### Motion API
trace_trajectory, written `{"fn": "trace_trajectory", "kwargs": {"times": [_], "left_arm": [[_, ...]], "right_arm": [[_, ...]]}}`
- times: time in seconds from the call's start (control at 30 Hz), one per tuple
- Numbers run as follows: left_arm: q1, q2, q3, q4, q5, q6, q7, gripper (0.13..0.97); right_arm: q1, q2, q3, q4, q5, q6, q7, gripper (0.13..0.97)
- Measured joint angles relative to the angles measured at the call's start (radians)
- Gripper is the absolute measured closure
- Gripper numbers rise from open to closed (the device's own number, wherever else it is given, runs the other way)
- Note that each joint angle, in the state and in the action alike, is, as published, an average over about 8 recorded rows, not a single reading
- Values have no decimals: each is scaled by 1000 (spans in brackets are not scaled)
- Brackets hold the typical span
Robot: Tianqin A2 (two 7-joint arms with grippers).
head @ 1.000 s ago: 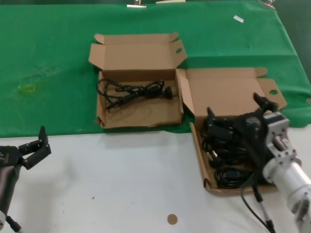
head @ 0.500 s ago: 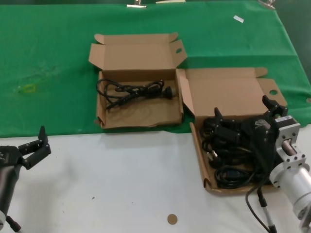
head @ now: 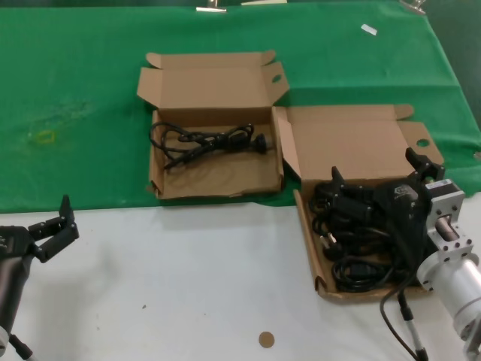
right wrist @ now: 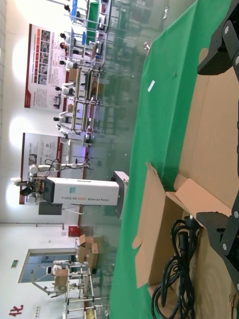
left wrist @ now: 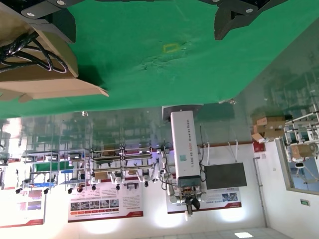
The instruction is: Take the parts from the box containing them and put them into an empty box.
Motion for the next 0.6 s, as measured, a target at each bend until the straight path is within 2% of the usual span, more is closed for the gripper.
{"fn": "trace_trajectory", "kwargs": {"times": [0.6], "left_arm": [[0,0,0,0,0,0,0,132]], "right_arm": [[0,0,0,0,0,0,0,129]]}}
